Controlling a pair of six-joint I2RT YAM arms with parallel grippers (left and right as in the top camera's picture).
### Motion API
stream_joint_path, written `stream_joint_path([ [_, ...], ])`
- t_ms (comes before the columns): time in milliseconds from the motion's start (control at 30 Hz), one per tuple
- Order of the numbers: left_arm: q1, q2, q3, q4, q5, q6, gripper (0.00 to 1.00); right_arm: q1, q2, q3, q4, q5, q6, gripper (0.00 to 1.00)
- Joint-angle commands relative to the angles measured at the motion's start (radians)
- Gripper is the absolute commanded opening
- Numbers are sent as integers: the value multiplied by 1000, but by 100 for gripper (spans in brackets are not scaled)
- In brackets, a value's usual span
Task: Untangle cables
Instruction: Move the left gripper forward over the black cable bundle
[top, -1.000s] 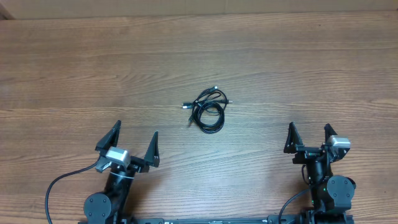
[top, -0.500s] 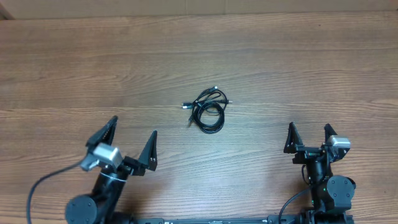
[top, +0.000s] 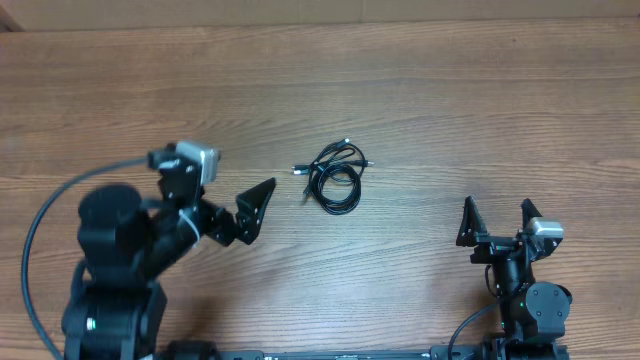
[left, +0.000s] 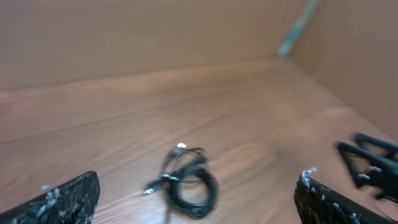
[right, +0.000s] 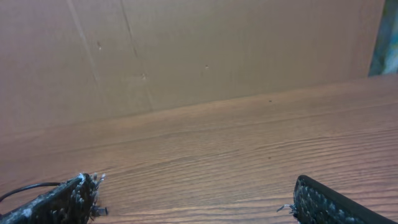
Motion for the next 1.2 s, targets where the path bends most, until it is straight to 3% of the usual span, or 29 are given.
stream_joint_path([
  [0,3,42,52,7,228,42,100,3,-10,-11,6,9,-4,100],
  [233,2,118,138,-89,125,43,100,3,-10,-11,6,9,-4,100],
  [467,-55,356,404,-564,-177,96,100,3,-10,-11,6,9,-4,100],
  [533,-79,421,437,-639,-218,95,100,3,-10,-11,6,9,-4,100],
  [700,-100,537,438,-656,-179,59,100,3,-10,-11,6,9,-4,100],
  [1000,-100,714,438,-612,-132,-255,100,3,-10,-11,6,9,-4,100],
  [1167,-100,818,438,-626,-130,-299,99,3,-10,-11,6,9,-4,100],
])
